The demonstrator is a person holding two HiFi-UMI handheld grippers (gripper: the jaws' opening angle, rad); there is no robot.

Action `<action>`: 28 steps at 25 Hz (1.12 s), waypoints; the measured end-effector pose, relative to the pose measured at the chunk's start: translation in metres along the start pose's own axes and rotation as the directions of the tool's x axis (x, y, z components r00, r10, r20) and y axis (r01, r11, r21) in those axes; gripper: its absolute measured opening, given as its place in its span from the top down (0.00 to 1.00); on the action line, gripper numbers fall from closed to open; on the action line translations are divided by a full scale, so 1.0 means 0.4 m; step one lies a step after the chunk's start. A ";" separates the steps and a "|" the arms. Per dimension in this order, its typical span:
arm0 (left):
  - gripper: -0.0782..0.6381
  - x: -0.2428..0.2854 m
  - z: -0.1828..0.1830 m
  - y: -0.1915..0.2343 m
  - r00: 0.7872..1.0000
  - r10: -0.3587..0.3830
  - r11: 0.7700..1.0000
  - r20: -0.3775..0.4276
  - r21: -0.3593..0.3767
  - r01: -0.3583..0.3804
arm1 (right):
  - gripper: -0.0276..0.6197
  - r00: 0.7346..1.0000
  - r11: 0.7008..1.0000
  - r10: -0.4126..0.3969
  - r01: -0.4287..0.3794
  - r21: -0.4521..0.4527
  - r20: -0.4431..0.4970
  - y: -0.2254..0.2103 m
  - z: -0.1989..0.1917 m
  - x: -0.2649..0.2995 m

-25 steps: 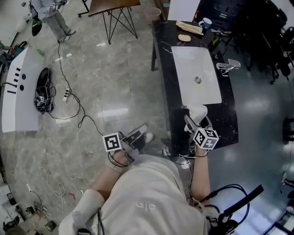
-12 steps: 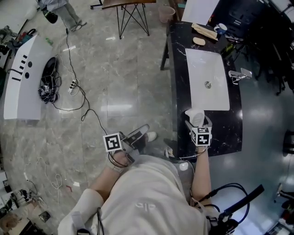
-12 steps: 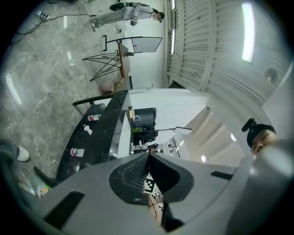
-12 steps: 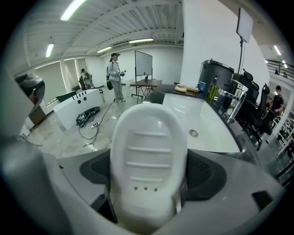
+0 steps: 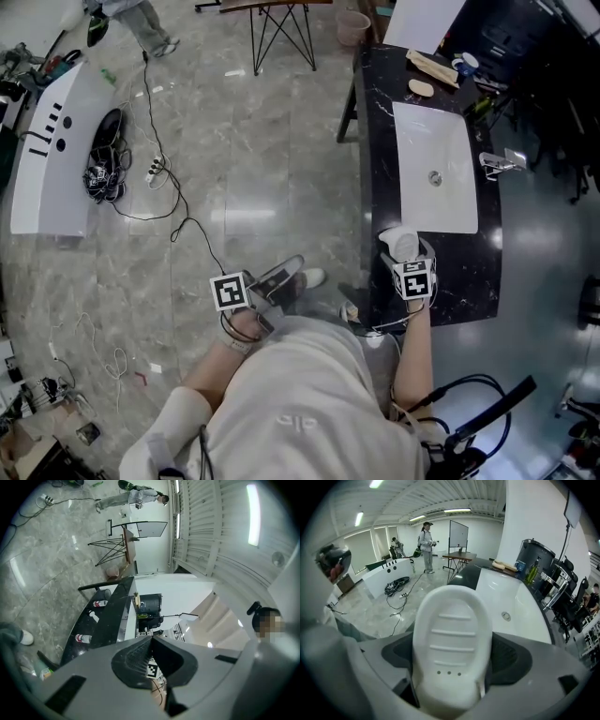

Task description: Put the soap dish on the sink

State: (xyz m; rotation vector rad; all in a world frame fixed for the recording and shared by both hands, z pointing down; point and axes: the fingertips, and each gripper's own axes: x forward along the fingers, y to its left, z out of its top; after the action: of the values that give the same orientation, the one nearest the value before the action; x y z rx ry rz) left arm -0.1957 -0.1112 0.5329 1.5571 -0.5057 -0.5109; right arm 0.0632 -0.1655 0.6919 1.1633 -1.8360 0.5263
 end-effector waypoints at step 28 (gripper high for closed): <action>0.88 0.096 -0.045 -0.023 0.987 -0.030 1.000 -0.157 -0.012 0.029 | 0.26 0.881 0.938 -0.015 -0.151 0.311 0.472 -0.030 0.162 -0.272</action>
State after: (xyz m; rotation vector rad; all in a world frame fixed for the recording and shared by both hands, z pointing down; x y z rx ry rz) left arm -0.1541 -0.1196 0.5236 1.5828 -0.3595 -0.4084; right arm 0.0642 -0.1628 0.5650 1.5682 -2.2691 0.6657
